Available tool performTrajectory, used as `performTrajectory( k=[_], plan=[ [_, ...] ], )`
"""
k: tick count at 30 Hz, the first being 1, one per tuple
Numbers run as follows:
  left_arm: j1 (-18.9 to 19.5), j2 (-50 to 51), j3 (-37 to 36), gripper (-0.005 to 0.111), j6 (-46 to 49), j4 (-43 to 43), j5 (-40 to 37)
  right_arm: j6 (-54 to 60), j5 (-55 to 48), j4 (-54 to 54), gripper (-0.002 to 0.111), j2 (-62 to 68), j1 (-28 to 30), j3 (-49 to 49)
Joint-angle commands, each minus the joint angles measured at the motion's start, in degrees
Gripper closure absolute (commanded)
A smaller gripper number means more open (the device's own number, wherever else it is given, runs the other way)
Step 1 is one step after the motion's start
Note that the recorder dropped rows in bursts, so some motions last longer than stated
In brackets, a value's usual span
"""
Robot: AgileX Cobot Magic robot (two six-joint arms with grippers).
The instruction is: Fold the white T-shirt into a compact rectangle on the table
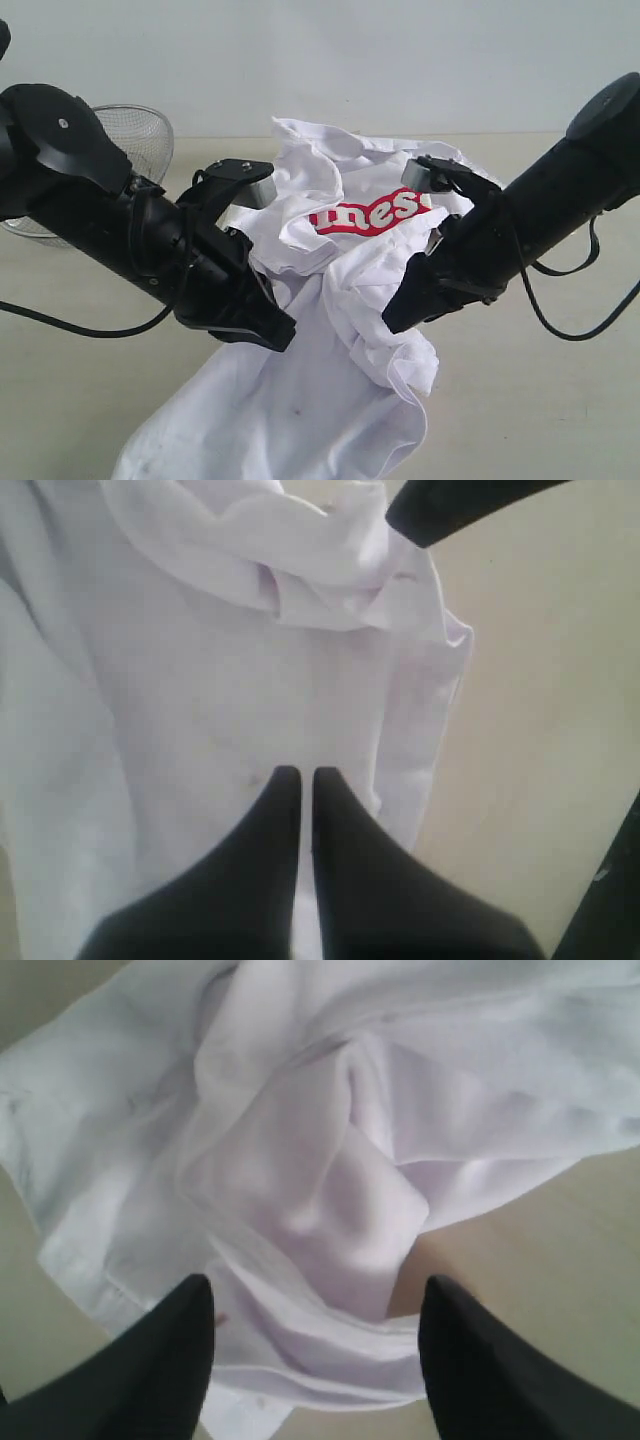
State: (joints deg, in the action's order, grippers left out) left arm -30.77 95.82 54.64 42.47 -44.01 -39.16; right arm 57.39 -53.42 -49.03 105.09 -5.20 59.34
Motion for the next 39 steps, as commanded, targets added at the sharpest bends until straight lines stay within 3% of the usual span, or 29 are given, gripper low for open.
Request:
performTrajectory(
  k=[1,8,15,17,24,25,39],
  plan=[
    [-0.4,-0.3,-0.1,0.102,-0.7,0.1,0.3,2.5,1.6,-1.8,0.054,-0.5,-0.1,-0.1],
    [-0.4,-0.3,-0.1,0.102,-1.0,0.1,0.0,5.0,5.2,-1.9,0.054,-0.4,-6.0,-0.1],
    [-0.4,-0.3,-0.1,0.102,-1.1,0.1,-0.5,0.3,6.7,5.7,0.056,-0.4,-6.0,-0.1],
    [-0.4,-0.3,-0.1,0.102,-1.1,0.1,-0.5,0.0,6.7,5.8,0.062,-0.4,-6.0,-0.1],
    [-0.4,-0.3,-0.1,0.102,-1.4,0.1,-0.5,0.0,4.4,6.2,0.107,-0.4,-6.0,-0.1],
    [-0.4,-0.3,-0.1,0.102,-1.4,0.1,-0.5,-0.6,4.1,6.5,0.108,-0.4,-6.0,-0.1],
    [-0.4,-0.3,-0.1,0.102,-1.4,1.6,-0.5,-21.6,-0.9,18.6,0.108,-0.6,-1.1,-0.1]
  ],
)
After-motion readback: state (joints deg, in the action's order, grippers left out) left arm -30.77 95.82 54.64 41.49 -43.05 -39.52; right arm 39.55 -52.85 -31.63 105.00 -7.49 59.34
